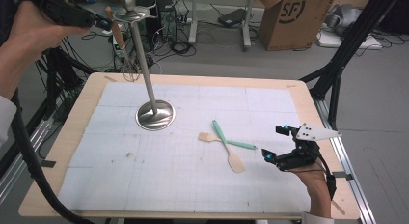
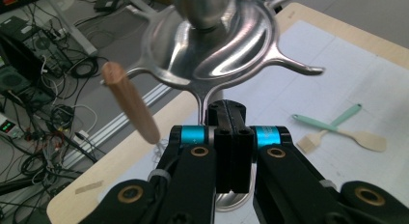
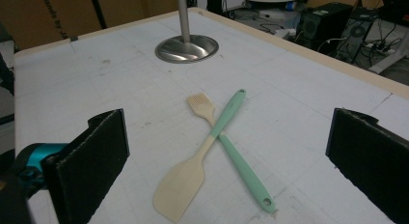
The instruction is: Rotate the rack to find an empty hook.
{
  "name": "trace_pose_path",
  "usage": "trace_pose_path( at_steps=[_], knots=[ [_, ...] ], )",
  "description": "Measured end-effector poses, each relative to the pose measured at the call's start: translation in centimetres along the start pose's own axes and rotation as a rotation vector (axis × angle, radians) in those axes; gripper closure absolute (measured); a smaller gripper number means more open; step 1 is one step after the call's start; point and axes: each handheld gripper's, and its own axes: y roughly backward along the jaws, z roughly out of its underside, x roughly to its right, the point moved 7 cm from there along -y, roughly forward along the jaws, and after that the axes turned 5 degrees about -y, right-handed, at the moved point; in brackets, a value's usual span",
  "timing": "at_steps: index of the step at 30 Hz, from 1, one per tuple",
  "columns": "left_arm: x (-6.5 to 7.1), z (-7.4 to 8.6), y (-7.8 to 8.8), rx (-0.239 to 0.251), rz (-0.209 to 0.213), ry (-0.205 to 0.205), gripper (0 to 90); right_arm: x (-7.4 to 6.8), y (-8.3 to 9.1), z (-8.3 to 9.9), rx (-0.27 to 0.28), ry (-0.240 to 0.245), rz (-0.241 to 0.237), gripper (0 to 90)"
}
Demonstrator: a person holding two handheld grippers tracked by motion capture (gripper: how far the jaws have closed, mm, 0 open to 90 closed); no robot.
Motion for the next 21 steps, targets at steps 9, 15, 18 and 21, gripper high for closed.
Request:
trace_pose_path(
  at_steps=[9,15,18,21],
  knots=[
    [-0.3,0.1,-0.2,0.008,-0.001,0.001,90.0,-0.1,0.0,0.0,0.0,-0.005,0.003,0.2],
    [0.8,0.9,0.5,0.06,0.03,-0.034,90.0,-0.1,0.1,-0.1,0.008,-0.004,-0.002,0.2],
    [1.5,2.2,0.8,0.065,0.059,-0.064,89.5,-0.2,0.1,-0.1,0.009,-0.001,-0.003,0.2],
    [2.9,4.0,1.0,0.114,0.103,-0.087,80.2,-0.3,0.1,-0.1,0.007,0.0,-0.005,0.2]
  ],
)
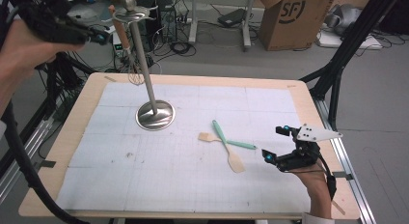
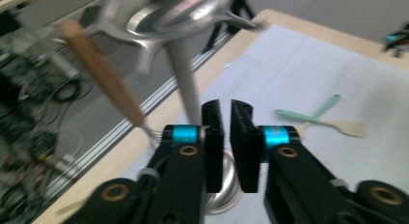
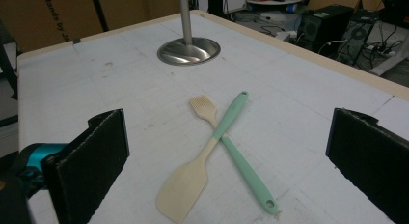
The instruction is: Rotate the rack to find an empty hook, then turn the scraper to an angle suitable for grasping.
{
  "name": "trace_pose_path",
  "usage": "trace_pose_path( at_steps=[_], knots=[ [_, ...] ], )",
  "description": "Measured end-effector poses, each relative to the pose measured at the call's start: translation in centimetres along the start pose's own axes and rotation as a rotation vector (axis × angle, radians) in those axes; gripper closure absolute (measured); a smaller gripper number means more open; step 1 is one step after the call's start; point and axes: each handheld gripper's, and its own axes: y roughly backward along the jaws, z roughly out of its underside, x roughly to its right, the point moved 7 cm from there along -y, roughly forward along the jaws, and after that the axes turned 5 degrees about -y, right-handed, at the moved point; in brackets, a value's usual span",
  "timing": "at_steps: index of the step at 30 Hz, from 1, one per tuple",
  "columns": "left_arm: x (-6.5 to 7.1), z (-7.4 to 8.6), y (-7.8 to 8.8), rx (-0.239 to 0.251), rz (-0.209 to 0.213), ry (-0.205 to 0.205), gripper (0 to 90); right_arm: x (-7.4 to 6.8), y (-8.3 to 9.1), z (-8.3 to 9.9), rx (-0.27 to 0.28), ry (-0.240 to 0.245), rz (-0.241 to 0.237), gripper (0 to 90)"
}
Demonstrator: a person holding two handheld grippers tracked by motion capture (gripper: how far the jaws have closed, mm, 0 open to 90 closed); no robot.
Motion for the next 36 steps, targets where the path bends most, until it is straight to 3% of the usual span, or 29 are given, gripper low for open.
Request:
trace_pose_path(
  at_steps=[3,6,9,13,17,23,30,36],
  knots=[
    [1.5,1.5,0.0,0.03,0.025,-0.021,68.9,-0.1,0.0,-0.1,0.004,-0.003,0.0,0.2],
    [3.1,2.9,-0.3,0.074,0.033,-0.044,48.6,-0.2,-0.1,-0.2,0.008,-0.001,0.003,0.2],
    [4.7,4.4,-0.8,0.092,0.083,-0.07,33.1,-0.4,-0.1,-0.3,0.007,-0.005,-0.002,0.2],
    [6.2,6.2,-1.8,0.102,0.093,-0.056,14.4,-0.6,-0.1,-0.6,0.005,-0.003,-0.004,0.2],
    [7.6,7.8,-2.3,0.159,0.086,-0.053,1.6,-0.9,-0.1,-0.8,-0.001,0.006,-0.004,0.2],
    [9.5,9.8,-2.4,0.188,0.111,-0.081,1.6,-1.3,-0.1,-1.4,-0.004,0.019,-0.01,0.2],
    [11.3,11.7,-2.6,0.182,0.115,-0.118,1.6,-2.0,0.1,-1.7,-0.001,0.032,-0.019,0.2],
    [12.4,13.0,-3.0,0.2,0.133,-0.124,1.6,-2.2,0.1,-2.3,0.004,0.049,-0.021,0.2]
  ],
)
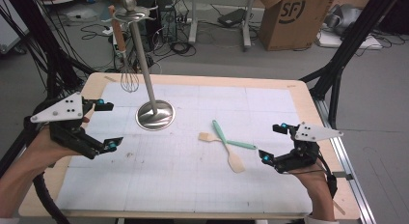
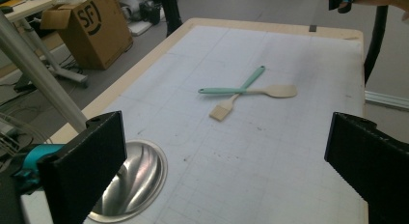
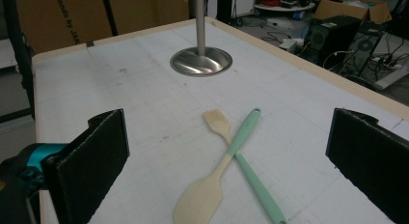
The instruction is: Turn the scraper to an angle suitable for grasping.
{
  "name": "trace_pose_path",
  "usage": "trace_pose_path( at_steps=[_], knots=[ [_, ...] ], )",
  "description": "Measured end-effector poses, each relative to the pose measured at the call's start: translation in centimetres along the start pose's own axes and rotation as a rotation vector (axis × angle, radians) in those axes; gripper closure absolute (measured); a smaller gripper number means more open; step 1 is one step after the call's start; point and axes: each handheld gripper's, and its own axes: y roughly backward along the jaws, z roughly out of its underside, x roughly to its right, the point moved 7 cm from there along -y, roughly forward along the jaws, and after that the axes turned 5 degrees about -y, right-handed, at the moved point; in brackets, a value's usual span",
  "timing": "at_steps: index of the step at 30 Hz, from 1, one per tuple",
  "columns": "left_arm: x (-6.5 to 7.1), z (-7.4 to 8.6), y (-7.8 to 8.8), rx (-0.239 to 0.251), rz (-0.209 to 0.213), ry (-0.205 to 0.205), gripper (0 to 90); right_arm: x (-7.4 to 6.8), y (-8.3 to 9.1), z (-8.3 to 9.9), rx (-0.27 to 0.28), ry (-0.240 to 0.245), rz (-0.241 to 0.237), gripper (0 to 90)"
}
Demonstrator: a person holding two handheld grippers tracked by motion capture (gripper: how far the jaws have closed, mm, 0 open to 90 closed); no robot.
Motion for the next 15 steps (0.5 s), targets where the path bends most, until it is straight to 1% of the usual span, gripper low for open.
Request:
trace_pose_path(
  at_steps=[1,4,6,9,11,13,15],
  knots=[
    [0.1,0.2,-0.1,-0.001,-0.001,0.001,1.7,-0.1,-0.1,-0.1,-0.005,0.001,-0.004,0.2],
    [0.5,0.9,-0.3,0.009,0.014,0.011,1.6,-0.2,-0.3,-0.5,-0.009,0.011,-0.01,0.2],
    [0.8,1.3,-0.4,0.011,0.018,0.004,1.7,-0.2,-0.6,-0.7,-0.012,0.02,-0.013,0.2],
    [1.3,2.0,-0.6,0.023,0.029,0.007,1.7,-0.2,-0.9,-0.8,-0.021,0.027,-0.026,0.2],
    [1.7,2.5,-0.6,0.04,0.042,0.022,1.7,-0.1,-1.1,-1.0,-0.026,0.036,-0.026,0.2],
    [2.1,3.1,-0.6,0.038,0.058,0.034,1.7,0.0,-1.3,-1.0,-0.032,0.043,-0.03,0.2],
    [2.3,3.8,-0.7,0.034,0.057,0.037,1.7,0.0,-1.5,-1.1,-0.04,0.046,-0.031,0.2]
  ],
)
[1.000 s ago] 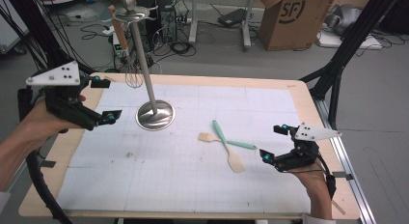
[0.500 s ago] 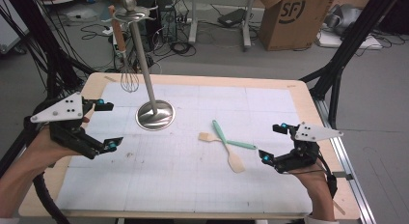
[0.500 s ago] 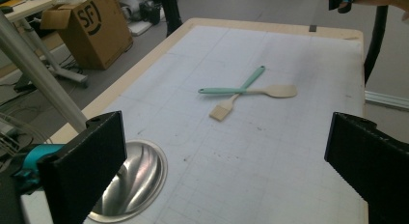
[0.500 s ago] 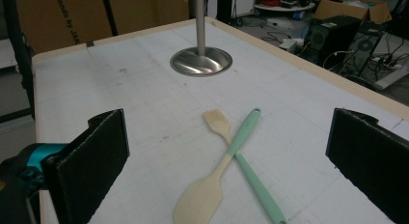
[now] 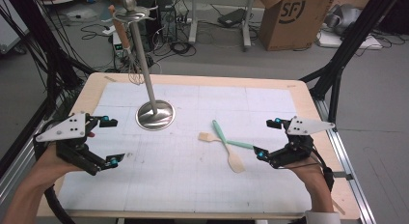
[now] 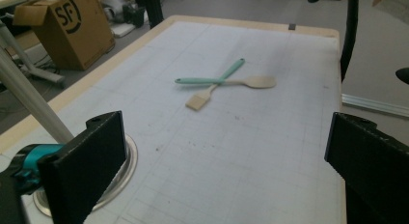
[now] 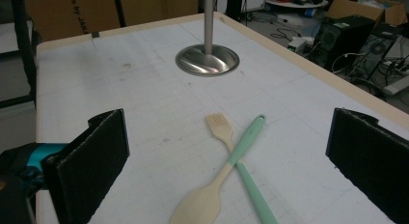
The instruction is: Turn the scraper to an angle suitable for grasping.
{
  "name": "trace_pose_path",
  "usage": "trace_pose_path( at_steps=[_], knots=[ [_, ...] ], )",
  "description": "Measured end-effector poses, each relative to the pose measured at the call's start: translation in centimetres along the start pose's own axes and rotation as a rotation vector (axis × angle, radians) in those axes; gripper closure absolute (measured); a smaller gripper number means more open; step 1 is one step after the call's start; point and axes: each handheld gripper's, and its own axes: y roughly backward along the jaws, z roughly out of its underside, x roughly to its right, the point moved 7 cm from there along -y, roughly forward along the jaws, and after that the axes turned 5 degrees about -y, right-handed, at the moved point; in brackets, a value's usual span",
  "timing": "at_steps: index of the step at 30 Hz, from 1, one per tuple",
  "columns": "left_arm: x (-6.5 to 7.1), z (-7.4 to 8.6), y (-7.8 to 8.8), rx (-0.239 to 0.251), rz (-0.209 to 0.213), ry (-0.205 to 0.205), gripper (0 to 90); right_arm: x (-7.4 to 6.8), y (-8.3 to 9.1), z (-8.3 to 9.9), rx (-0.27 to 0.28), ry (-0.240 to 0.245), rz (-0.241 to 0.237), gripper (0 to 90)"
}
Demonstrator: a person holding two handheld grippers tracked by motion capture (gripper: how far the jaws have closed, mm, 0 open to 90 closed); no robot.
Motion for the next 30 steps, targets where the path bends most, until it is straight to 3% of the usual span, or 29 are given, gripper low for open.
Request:
trace_pose_path(
  at_steps=[7,14,17,18,19,21,24,30],
  knots=[
    [0.3,1.6,-0.6,-0.028,0.001,0.006,1.7,0.1,-0.9,-0.5,-0.037,0.012,-0.029,0.3],
    [1.6,2.9,-1.1,-0.022,0.026,0.014,1.7,0.1,-2.1,-1.1,-0.087,0.02,-0.037,0.5],
    [1.8,3.4,-1.2,-0.011,0.026,0.013,1.7,0.1,-2.6,-1.3,-0.108,0.044,-0.047,6.9],
    [1.9,3.6,-1.3,-0.009,0.024,0.019,1.7,0.1,-2.8,-1.3,-0.116,0.045,-0.049,11.9],
    [1.9,3.9,-1.3,-0.016,0.026,0.018,1.7,0.0,-2.9,-1.3,-0.128,0.053,-0.065,24.2],
    [2.1,4.4,-1.6,-0.016,0.038,0.019,1.7,-0.2,-3.2,-1.4,-0.147,0.081,-0.079,33.5],
    [2.0,4.7,-1.8,-0.048,0.036,0.017,1.7,-0.5,-3.8,-1.4,-0.168,0.062,-0.104,51.4],
    [2.0,4.6,-1.8,-0.036,0.033,0.014,1.7,-0.6,-5.7,-0.8,-0.24,0.035,-0.123,82.9]
  ],
)
